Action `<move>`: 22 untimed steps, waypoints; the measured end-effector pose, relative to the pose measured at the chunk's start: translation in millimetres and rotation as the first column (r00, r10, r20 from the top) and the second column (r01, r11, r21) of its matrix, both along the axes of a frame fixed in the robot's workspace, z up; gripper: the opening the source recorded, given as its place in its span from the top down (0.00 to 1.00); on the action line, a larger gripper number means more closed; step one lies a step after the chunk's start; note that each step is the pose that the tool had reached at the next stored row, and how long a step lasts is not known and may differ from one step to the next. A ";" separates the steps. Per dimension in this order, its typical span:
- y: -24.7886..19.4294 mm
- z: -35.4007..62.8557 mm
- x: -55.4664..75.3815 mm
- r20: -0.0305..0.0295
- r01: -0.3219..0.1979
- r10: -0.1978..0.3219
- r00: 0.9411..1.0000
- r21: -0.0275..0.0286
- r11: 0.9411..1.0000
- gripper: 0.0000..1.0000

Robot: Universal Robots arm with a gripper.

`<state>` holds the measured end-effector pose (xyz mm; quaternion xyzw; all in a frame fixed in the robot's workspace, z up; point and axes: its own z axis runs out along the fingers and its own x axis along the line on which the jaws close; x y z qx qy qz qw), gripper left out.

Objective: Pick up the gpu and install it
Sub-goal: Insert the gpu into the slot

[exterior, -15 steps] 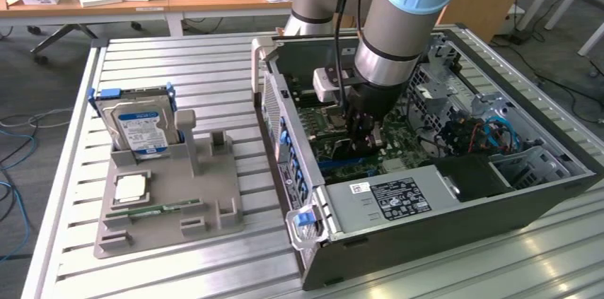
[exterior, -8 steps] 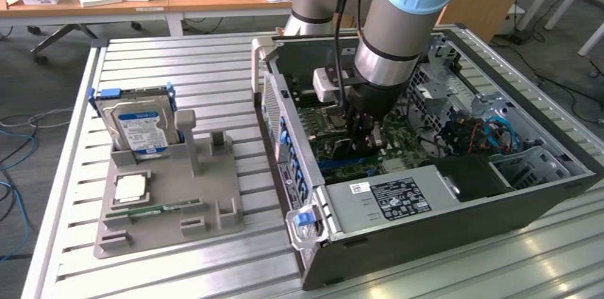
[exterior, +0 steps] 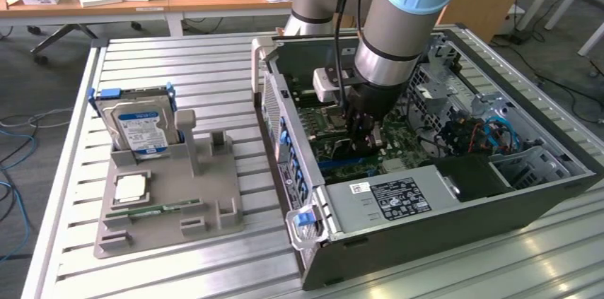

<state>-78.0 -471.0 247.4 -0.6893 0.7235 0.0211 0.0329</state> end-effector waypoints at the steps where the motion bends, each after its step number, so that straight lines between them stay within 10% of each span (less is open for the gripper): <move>1: 0.0 0.0 0.0 0.000 0.000 0.000 1.000 0.000 1.000 0.74; 22: 0.0 -0.6 -0.5 0.000 0.000 0.000 1.000 0.000 1.000 0.74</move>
